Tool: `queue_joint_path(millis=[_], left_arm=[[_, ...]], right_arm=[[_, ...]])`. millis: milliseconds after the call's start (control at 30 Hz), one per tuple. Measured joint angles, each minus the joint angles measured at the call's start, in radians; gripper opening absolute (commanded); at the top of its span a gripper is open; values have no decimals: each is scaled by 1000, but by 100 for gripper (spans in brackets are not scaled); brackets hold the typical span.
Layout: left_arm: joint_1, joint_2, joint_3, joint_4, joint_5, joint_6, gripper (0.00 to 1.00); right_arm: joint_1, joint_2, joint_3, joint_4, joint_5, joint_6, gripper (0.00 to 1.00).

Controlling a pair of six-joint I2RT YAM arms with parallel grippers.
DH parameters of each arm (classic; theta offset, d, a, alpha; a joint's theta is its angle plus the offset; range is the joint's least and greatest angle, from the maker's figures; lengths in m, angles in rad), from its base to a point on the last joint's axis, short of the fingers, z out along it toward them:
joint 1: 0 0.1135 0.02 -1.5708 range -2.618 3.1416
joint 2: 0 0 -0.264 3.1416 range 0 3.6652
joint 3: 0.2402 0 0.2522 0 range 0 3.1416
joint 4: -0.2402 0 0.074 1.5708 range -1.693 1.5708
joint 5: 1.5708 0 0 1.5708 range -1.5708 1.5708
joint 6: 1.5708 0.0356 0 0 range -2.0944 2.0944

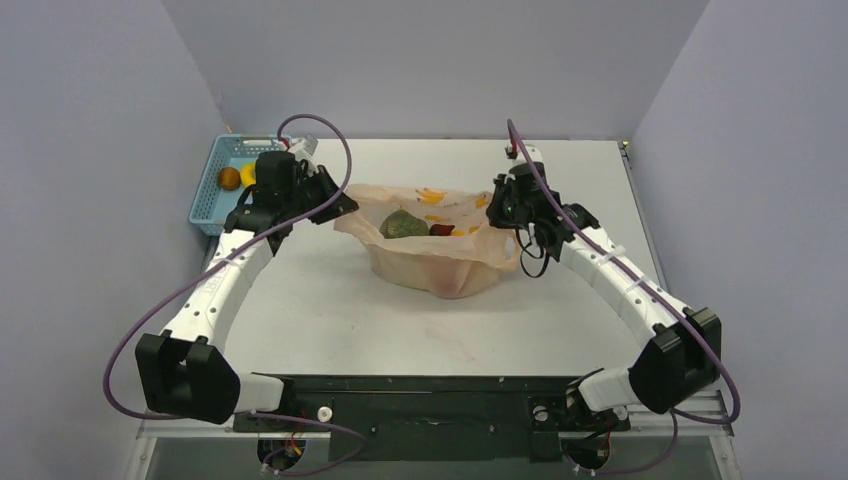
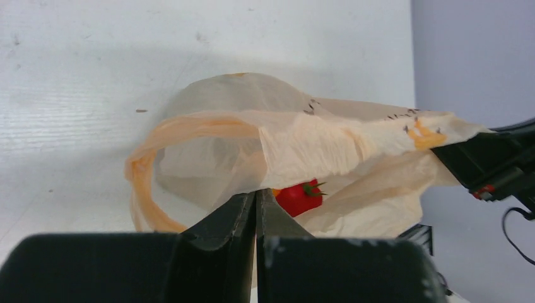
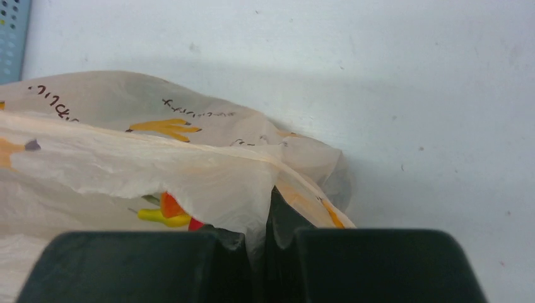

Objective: Take the fake fruits out of the plastic bag
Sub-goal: Adjust the plastic bag at the center of the board.

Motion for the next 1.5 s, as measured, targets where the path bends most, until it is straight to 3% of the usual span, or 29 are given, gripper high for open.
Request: queue_joint_path(millis=[233,400,500,600,667,800,967,1133,1267,1433,1500], left_arm=[[108,19,-6,109,229,-78,0],[114,16,-18,114,290,-73,0],[114,-11,-74,102,313,-60,0],[115,-64,-142,60,318,-50,11],[114,-98,-161,16,315,-39,27],[87,-198,-151,-108,266,2,37],[-39,-309,-14,-246,145,20,41],[-278,-358,26,-220,38,-35,41],[-447,-291,20,-159,-75,-63,43],[-578,-93,19,-63,-239,-27,25],[-592,-26,19,-38,-285,-4,22]], right_arm=[[4,179,259,-3,-42,16,0],[10,175,266,-8,-42,14,0],[22,138,190,-11,-29,11,0],[55,77,69,-24,0,8,0],[82,48,9,-31,16,8,0],[132,24,-57,-41,39,8,0],[151,14,-63,-42,51,8,0],[150,-2,-62,-50,58,8,0],[150,-23,-62,-59,58,13,0],[151,-66,-85,-56,61,19,0],[151,-87,-113,-57,66,22,0]])
